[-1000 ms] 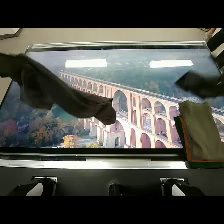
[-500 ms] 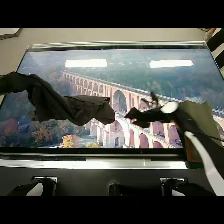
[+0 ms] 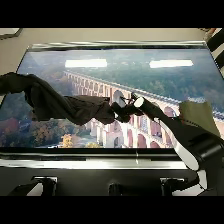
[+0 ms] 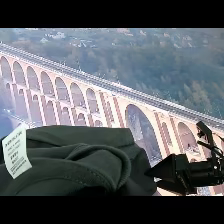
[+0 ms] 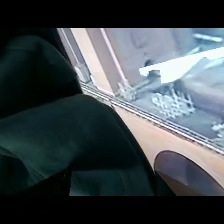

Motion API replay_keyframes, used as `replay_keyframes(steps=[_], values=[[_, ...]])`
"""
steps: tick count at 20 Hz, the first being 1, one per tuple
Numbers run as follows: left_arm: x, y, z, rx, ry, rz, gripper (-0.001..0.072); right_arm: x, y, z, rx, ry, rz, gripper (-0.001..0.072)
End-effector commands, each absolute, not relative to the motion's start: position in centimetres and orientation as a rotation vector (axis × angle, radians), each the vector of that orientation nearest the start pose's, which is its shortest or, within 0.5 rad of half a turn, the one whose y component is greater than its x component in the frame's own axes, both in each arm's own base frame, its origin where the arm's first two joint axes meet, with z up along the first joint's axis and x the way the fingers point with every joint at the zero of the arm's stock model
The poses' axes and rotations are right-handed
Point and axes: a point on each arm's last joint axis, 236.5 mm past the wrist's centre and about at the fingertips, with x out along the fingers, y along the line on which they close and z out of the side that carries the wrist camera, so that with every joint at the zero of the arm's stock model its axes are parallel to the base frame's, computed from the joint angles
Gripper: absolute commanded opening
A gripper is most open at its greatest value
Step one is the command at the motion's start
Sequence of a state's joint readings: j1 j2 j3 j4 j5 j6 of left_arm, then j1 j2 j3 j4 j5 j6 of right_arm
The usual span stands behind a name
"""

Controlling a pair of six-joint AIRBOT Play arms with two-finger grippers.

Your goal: Fold the shirts.

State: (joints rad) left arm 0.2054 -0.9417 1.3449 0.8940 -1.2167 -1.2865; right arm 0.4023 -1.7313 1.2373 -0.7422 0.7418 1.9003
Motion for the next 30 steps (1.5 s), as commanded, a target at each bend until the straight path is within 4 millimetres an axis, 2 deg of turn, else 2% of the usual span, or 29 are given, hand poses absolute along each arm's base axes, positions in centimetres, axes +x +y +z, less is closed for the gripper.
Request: replay_keyframes(steps=[1,2,4,5,7,8,10,11,12,13,14,15,16,18,20,21,23,25,26,27,28,29,30], values=[[36.7,-6.5,25.2,-0.279,0.653,-0.406,0.0042,41.2,31.2,-9.5,0.922,1.434,0.181,0.064],[36.8,-6.5,25.2,-0.279,0.65,-0.405,0.0042,41.3,31.9,-9.5,0.942,1.425,0.182,0.0633],[36.8,-6.5,25.2,-0.278,0.651,-0.404,0.0042,41.1,33.3,-9.3,0.949,1.406,0.195,0.0434],[36.8,-6.5,25.2,-0.275,0.65,-0.405,0.0043,41.0,33.7,-9.1,0.946,1.403,0.204,0.007],[36.8,-6.2,25.0,-0.264,0.655,-0.394,0.0043,41.0,33.6,-7.7,0.852,1.384,0.295,0.005],[36.8,-5.9,24.8,-0.254,0.658,-0.384,0.0042,41.1,32.8,-6.3,0.774,1.368,0.337,0.005],[37.2,-5.0,24.8,-0.229,0.646,-0.348,0.0042,42.0,29.0,-1.9,0.586,1.292,0.363,0.005],[37.4,-4.6,25.3,-0.223,0.63,-0.336,0.0043,43.1,26.2,1.5,0.502,1.212,0.352,0.005],[37.4,-4.3,26.5,-0.216,0.601,-0.327,0.0042,44.4,22.7,6.3,0.423,1.092,0.324,0.005],[37.4,-3.9,28.4,-0.203,0.558,-0.317,0.0042,45.3,18.9,12.1,0.369,0.942,0.284,0.005],[37.2,-3.6,30.9,-0.193,0.504,-0.306,0.0042,45.4,15.1,18.8,0.335,0.774,0.238,0.005],[36.7,-3.3,33.9,-0.187,0.44,-0.292,0.0042,44.5,11.7,25.0,0.316,0.618,0.194,0.005],[35.6,-3.1,37.5,-0.181,0.361,-0.276,0.0042,42.4,8.5,31.3,0.309,0.46,0.154,0.005],[32.2,-3.2,44.1,-0.178,0.205,-0.248,0.0042,36.5,4.0,40.3,0.305,0.229,0.09,0.005],[27.8,-4.0,49.3,-0.172,0.055,-0.234,0.0042,30.4,1.4,45.3,0.299,0.072,0.042,0.005],[25.7,-4.6,51.3,-0.166,-0.011,-0.232,0.0041,27.9,0.6,46.7,0.294,0.019,0.023,0.005],[22.4,-5.0,53.3,-0.185,-0.084,-0.215,0.0041,24.2,-0.5,48.8,0.273,-0.066,-0.011,0.005],[20.5,-5.1,53.9,-0.212,-0.11,-0.196,0.0041,22.4,-1.0,49.3,0.258,-0.089,-0.032,0.005],[20.1,-5.1,53.8,-0.214,-0.112,-0.19,0.004,22.3,-1.3,48.7,0.251,-0.067,-0.049,0.005],[20.2,-4.7,53.2,-0.217,-0.086,-0.17,0.004,22.5,-1.8,47.7,0.242,-0.028,-0.074,0.005],[21.1,-3.9,51.6,-0.206,-0.018,-0.138,0.004,23.2,-2.4,46.1,0.23,0.04,-0.108,0.005],[22.5,-3.1,49.1,-0.201,0.085,-0.109,0.004,24.3,-3.1,43.8,0.217,0.133,-0.147,0.005],[24.2,-2.3,45.4,-0.21,0.23,-0.093,0.0041,25.9,-3.7,40.6,0.201,0.266,-0.185,0.0051]])
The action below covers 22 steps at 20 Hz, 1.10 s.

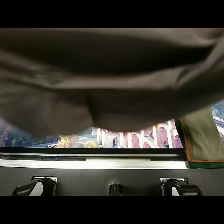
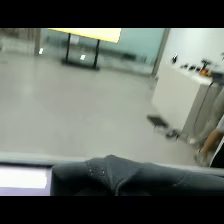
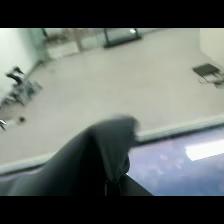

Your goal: Fold the shirts.

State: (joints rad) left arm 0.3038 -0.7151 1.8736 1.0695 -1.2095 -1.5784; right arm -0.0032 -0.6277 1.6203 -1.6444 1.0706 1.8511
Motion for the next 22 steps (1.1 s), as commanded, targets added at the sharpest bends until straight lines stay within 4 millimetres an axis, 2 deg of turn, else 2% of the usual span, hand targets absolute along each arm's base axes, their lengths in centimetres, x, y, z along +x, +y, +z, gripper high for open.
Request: replay_keyframes(steps=[1,3,4,6,8,9,10,12,14,15,16,17,18,19,20,22], values=[[26.0,-1.9,41.5,-0.234,0.376,-0.094,0.0041,27.7,-3.8,36.7,0.164,0.426,-0.199,0.0051],[30.2,-0.9,32.9,-0.287,0.629,-0.103,0.0041,31.8,-3.2,27.6,0.109,0.775,-0.189,0.005],[32.3,-0.5,28.5,-0.302,0.723,-0.111,0.0041,34.6,-2.6,22.8,0.086,0.912,-0.16,0.005],[36.2,0.3,18.9,-0.359,0.881,-0.102,0.0041,40.3,-1.0,13.9,0.103,1.079,-0.103,0.005],[39.4,1.6,10.4,-0.437,0.986,-0.046,0.0042,45.7,0.7,6.7,0.204,1.132,-0.077,0.005],[40.7,2.3,7.4,-0.461,1.016,-0.022,0.0042,47.9,1.6,3.9,0.29,1.129,-0.083,0.005],[42.1,2.7,4.8,-0.486,1.045,-0.007,0.0042,49.3,2.7,1.7,0.378,1.134,-0.082,0.005],[44.0,2.7,0.9,-0.558,1.083,0.003,0.0042,51.3,5.1,-0.8,0.569,1.131,-0.067,0.0051],[45.1,1.9,-1.7,-0.647,1.11,0.0,0.005,52.7,7.0,-1.6,0.698,1.11,-0.035,0.0052],[45.3,1.8,-2.6,-0.67,1.124,-0.001,0.0132,53.1,7.1,-1.4,0.718,1.094,-0.031,0.0053],[45.3,1.9,-2.9,-0.665,1.137,-0.006,0.0325,53.2,6.9,-0.9,0.713,1.086,-0.029,0.0086],[45.2,2.4,-2.6,-0.641,1.142,-0.026,0.052,52.9,6.5,0.0,0.694,1.09,-0.01,0.0272],[44.8,3.5,-1.9,-0.6,1.152,-0.043,0.0581,52.0,5.4,0.9,0.648,1.108,0.015,0.0441],[44.0,4.9,-1.4,-0.566,1.18,-0.049,0.057,50.5,3.9,1.5,0.588,1.145,0.041,0.0488],[42.9,6.1,-1.2,-0.558,1.216,-0.051,0.0509,48.3,1.9,1.4,0.537,1.217,0.044,0.049],[39.3,7.3,-2.1,-0.597,1.321,-0.076,0.0501,42.6,-1.8,0.1,0.528,1.431,-0.006,0.0489]])
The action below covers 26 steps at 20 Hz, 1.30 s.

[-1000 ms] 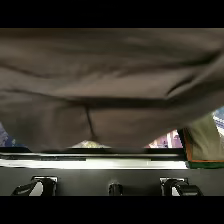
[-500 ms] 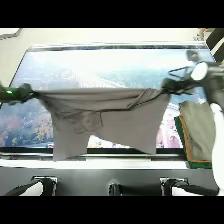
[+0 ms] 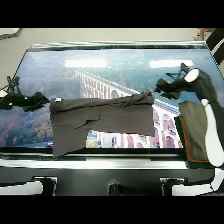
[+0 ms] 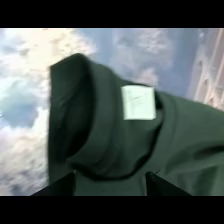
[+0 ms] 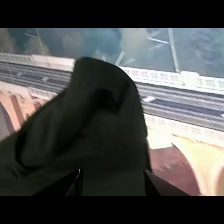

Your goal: Fold the shirts.

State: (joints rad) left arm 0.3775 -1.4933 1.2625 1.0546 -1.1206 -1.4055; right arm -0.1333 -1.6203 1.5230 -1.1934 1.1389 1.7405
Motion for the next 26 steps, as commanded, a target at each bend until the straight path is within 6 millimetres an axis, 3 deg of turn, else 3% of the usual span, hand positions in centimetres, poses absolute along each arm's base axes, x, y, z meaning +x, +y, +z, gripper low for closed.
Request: replay_keyframes(steps=[1,3,5,7,11,13,14,15,16,17,22,23,24,25,26], values=[[37.5,7.4,-3.3,-0.638,1.374,-0.074,0.0501,40.1,-2.7,-0.7,0.536,1.523,0.003,0.0489],[34.4,7.0,-6.3,-0.699,1.453,-0.068,0.0501,36.6,-2.6,-2.4,0.592,1.653,0.016,0.0489],[32.8,5.5,-8.4,-0.736,1.486,-0.109,0.0501,34.8,-0.7,-3.9,0.626,1.718,0.071,0.0494],[33.0,4.0,-9.2,-0.772,1.472,-0.162,0.0501,34.1,1.1,-4.8,0.627,1.74,0.123,0.0521],[34.1,3.0,-10.4,-0.813,1.461,-0.17,0.0484,33.7,1.7,-6.3,0.627,1.746,0.114,0.0521],[34.7,2.7,-10.6,-0.807,1.447,-0.166,0.0437,33.1,1.9,-6.9,0.634,1.761,0.109,0.0521],[34.8,2.5,-10.6,-0.804,1.446,-0.169,0.0361,32.8,2.1,-7.3,0.643,1.77,0.108,0.0522],[34.8,2.4,-10.6,-0.801,1.447,-0.173,0.0155,32.2,2.4,-7.9,0.642,1.785,0.106,0.0523],[34.8,2.3,-10.5,-0.802,1.45,-0.176,0.0054,31.8,3.1,-8.5,0.641,1.794,0.112,0.0551],[34.7,2.2,-10.5,-0.802,1.453,-0.178,0.0044,31.6,3.9,-9.1,0.634,1.791,0.136,0.0578],[34.1,1.7,-9.8,-0.805,1.473,-0.209,0.0043,32.4,7.5,-10.4,0.644,1.761,0.161,0.0555],[34.1,1.7,-9.6,-0.803,1.47,-0.211,0.0043,32.1,8.0,-10.6,0.641,1.777,0.16,0.0493],[34.1,1.6,-9.3,-0.802,1.474,-0.221,0.0043,31.8,8.5,-10.5,0.635,1.792,0.167,0.0358],[34.1,1.6,-8.8,-0.798,1.477,-0.235,0.0043,31.6,8.9,-10.4,0.628,1.8,0.178,0.0112],[34.5,1.6,-7.9,-0.789,1.474,-0.256,0.0043,31.7,9.0,-9.9,0.623,1.793,0.188,0.0051]])
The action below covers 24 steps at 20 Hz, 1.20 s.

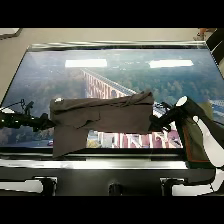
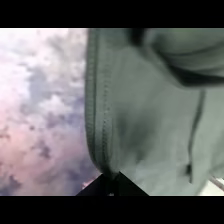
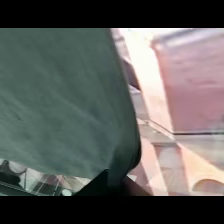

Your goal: Fold the shirts.

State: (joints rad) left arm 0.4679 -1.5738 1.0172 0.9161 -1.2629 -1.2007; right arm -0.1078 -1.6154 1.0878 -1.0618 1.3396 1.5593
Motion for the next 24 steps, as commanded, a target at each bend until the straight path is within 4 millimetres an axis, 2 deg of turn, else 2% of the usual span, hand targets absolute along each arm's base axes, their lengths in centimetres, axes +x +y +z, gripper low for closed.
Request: replay_keyframes(steps=[1,2,3,4,5,6,7,8,9,10,11,12,13,15,17,18,19,21,22,23,24], values=[[35.3,1.9,-6.4,-0.768,1.45,-0.27,0.0042,32.3,8.8,-8.8,0.6,1.764,0.217,0.005],[36.9,2.4,-3.7,-0.725,1.383,-0.284,0.0041,33.7,8.2,-6.7,0.557,1.691,0.243,0.005],[38.9,3.1,0.1,-0.673,1.281,-0.293,0.0041,35.9,7.4,-3.7,0.505,1.576,0.258,0.005],[41.0,3.6,5.1,-0.612,1.146,-0.302,0.0041,38.9,6.0,0.8,0.417,1.407,0.257,0.005],[42.9,3.8,12.1,-0.546,0.977,-0.316,0.0041,42.0,4.3,7.0,0.299,1.195,0.243,0.005],[43.9,3.5,20.2,-0.482,0.788,-0.328,0.0041,44.4,2.3,14.2,0.196,0.971,0.184,0.0051],[43.5,2.8,28.3,-0.414,0.6,-0.331,0.0041,45.5,0.4,22.8,0.116,0.727,0.115,0.0051],[41.6,1.9,37.0,-0.33,0.398,-0.32,0.0042,44.7,-1.2,32.6,0.058,0.46,0.047,0.0051],[38.4,0.7,44.4,-0.236,0.213,-0.303,0.0042,42.1,-2.1,40.7,0.023,0.246,-0.003,0.0051],[34.3,-0.5,50.9,-0.134,0.035,-0.269,0.0042,38.3,-2.7,47.1,0.001,0.077,-0.044,0.0051],[30.2,-1.6,55.4,-0.081,-0.106,-0.232,0.0041,34.5,-3.0,51.0,-0.003,-0.024,-0.075,0.0051],[26.1,-2.7,58.8,-0.064,-0.234,-0.202,0.0041,31.7,-2.8,53.0,0.003,-0.073,-0.082,0.0051],[22.9,-3.4,60.5,-0.052,-0.312,-0.172,0.0041,29.4,-2.6,54.0,-0.002,-0.101,-0.085,0.0051],[18.0,-4.3,61.5,-0.049,-0.377,-0.11,0.0041,25.9,-2.2,54.7,-0.003,-0.12,-0.083,0.0051],[15.2,-4.2,61.7,-0.024,-0.404,-0.044,0.0041,23.6,-2.0,55.3,0.012,-0.142,-0.083,0.0051],[14.6,-4.0,61.7,-0.008,-0.413,-0.02,0.0041,23.0,-2.0,55.4,0.029,-0.147,-0.086,0.0051],[14.6,-4.0,61.6,-0.007,-0.407,-0.019,0.0041,22.6,-2.1,55.1,0.043,-0.138,-0.091,0.0051],[16.2,-3.6,60.0,-0.015,-0.329,-0.024,0.0041,22.9,-2.2,53.5,0.079,-0.069,-0.093,0.0051],[17.8,-3.1,58.5,-0.022,-0.253,-0.027,0.0041,23.7,-2.3,51.8,0.083,0.0,-0.095,0.0051],[19.7,-2.5,56.4,-0.028,-0.159,-0.031,0.0041,24.9,-2.4,49.5,0.09,0.1,-0.099,0.0051],[22.2,-1.6,53.6,-0.044,-0.037,-0.038,0.0041,26.4,-2.5,46.3,0.096,0.229,-0.102,0.0051]])
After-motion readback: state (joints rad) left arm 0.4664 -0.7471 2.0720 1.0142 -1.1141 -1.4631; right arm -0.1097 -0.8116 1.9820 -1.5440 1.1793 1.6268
